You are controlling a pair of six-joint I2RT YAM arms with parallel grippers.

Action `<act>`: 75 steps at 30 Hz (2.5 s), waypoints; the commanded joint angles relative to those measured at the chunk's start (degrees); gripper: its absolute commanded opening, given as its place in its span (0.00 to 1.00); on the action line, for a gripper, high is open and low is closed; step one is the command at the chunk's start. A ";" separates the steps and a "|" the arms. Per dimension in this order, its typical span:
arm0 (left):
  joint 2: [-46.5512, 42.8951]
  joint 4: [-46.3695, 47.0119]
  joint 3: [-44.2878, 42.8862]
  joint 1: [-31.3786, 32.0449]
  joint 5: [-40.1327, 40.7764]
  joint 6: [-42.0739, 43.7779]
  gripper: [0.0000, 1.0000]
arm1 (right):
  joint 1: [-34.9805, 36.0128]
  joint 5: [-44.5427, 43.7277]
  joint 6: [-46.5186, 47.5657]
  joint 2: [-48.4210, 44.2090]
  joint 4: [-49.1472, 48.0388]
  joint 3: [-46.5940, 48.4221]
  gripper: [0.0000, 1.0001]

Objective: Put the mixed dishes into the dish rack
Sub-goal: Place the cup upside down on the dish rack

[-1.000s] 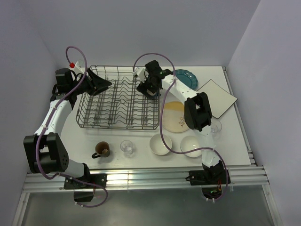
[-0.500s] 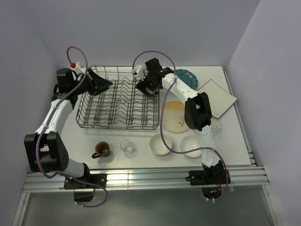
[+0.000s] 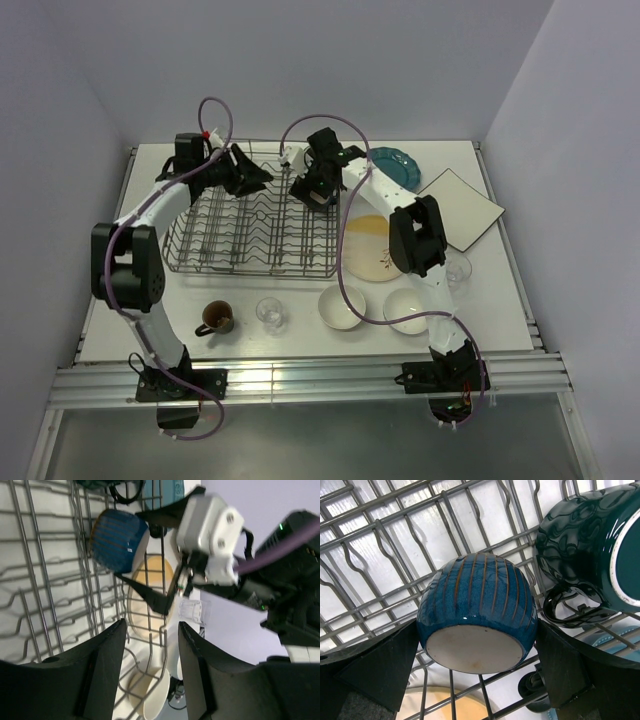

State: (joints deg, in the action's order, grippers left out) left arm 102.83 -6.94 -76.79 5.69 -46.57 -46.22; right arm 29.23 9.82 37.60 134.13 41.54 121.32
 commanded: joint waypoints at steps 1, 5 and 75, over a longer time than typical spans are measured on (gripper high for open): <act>3.77 -1.49 -7.03 1.60 1.74 -0.28 0.52 | -1.02 -2.09 2.56 -0.18 -1.90 2.43 1.00; 10.62 -4.99 -12.14 3.09 3.41 -0.10 0.47 | -0.93 -2.00 2.65 -0.18 -2.43 2.52 1.00; 33.23 9.67 -30.07 10.83 -9.95 -2.22 0.59 | -1.02 0.28 1.95 -0.09 -0.85 3.05 1.00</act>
State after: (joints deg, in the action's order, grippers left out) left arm 135.85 0.14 -103.63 15.07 -52.69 -48.86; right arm 28.10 9.96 37.23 134.41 41.69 121.95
